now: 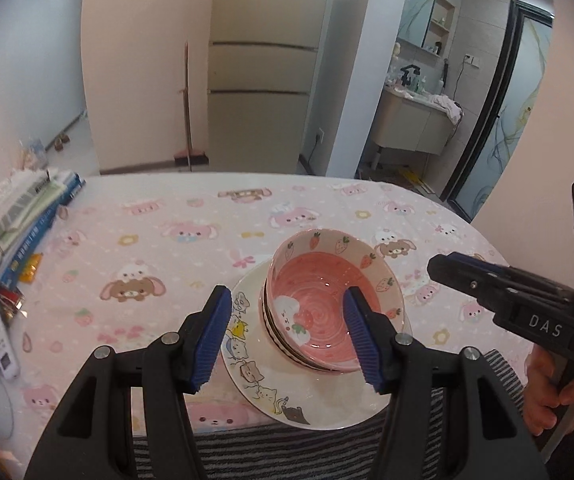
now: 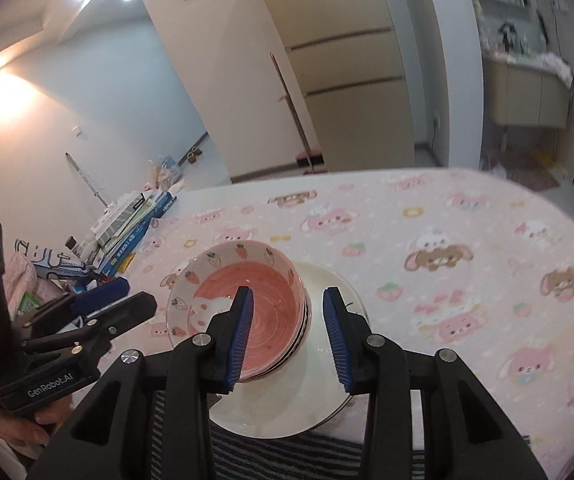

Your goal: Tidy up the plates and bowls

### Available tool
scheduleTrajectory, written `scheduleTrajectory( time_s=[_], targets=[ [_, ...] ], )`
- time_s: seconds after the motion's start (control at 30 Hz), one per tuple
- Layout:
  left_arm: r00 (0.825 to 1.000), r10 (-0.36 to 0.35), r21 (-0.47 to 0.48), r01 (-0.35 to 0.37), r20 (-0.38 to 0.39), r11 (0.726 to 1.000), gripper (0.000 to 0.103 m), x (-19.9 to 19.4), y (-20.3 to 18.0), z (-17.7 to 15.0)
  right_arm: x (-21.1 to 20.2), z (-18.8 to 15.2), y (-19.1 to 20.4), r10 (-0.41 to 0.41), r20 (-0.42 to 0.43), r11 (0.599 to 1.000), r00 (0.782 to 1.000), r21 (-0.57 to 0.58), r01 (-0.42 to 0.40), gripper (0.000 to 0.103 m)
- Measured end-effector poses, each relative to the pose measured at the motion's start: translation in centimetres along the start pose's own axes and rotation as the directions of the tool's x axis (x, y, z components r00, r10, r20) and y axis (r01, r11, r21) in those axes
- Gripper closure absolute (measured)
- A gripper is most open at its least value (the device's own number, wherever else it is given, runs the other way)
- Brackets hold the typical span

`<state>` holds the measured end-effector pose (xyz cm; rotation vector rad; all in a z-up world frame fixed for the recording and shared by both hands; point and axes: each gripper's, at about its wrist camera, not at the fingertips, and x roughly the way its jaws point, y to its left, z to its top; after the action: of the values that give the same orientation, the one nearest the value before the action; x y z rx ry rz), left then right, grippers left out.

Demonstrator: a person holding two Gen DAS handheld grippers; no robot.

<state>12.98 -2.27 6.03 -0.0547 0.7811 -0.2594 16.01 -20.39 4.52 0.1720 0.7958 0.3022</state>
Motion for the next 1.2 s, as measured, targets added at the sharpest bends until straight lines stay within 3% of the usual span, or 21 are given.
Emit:
scheduleTrajectory(
  time_s=[0.17, 0.33, 0.43, 0.6, 0.77, 0.9, 1.0, 1.1, 1.2],
  targets=[
    [0.996, 0.030, 0.042, -0.033, 0.085, 0.999, 0.047, -2.6, -1.2, -0.5, -3.0, -0.9, 1.5, -0.036, 0.121, 0.996, 0.992, -0.073, 0.046, 0.063],
    [0.983, 0.033, 0.023, -0.038, 0.178, 0.999, 0.047, -4.8, -1.3, -1.3, -5.9, -1.8, 2.7, -0.051, 0.251, 0.988, 0.967, -0.128, 0.085, 0.063],
    [0.964, 0.064, 0.050, -0.079, 0.257, 0.996, 0.047, -5.9, -1.6, -2.0, -7.2, -2.3, 3.4, -0.053, 0.317, 0.980, 0.947, -0.165, 0.110, 0.063],
    [0.916, 0.091, 0.069, -0.127, 0.390, 0.989, 0.047, -7.1, -1.5, -3.2, -8.7, -2.9, 3.7, -0.031, 0.393, 0.977, 0.919, -0.183, 0.111, 0.063],
    [0.884, 0.102, 0.079, -0.154, 0.457, 0.985, 0.047, -6.7, -0.8, -4.2, -9.3, -3.9, 3.7, -0.041, 0.477, 0.968, 0.878, -0.200, 0.154, 0.063],
    [0.881, 0.099, 0.087, -0.156, 0.463, 0.984, 0.047, -5.5, -0.2, -5.2, -8.9, -4.8, 4.2, -0.058, 0.499, 0.960, 0.865, -0.209, 0.185, 0.063],
    [0.868, 0.102, 0.081, -0.162, 0.486, 0.983, 0.047, -4.9, 0.0, -6.0, -7.9, -5.3, 3.7, -0.054, 0.491, 0.967, 0.870, -0.191, 0.168, 0.063],
    [0.837, 0.136, 0.056, -0.195, 0.529, 0.979, 0.047, -4.7, 0.3, -7.0, -6.9, -6.0, 3.1, -0.041, 0.491, 0.971, 0.870, -0.186, 0.151, 0.063],
    [0.831, 0.147, 0.056, -0.209, 0.536, 0.976, 0.047, -4.0, 0.5, -7.6, -5.7, -6.8, 2.6, -0.045, 0.506, 0.964, 0.861, -0.203, 0.169, 0.063]
  ],
)
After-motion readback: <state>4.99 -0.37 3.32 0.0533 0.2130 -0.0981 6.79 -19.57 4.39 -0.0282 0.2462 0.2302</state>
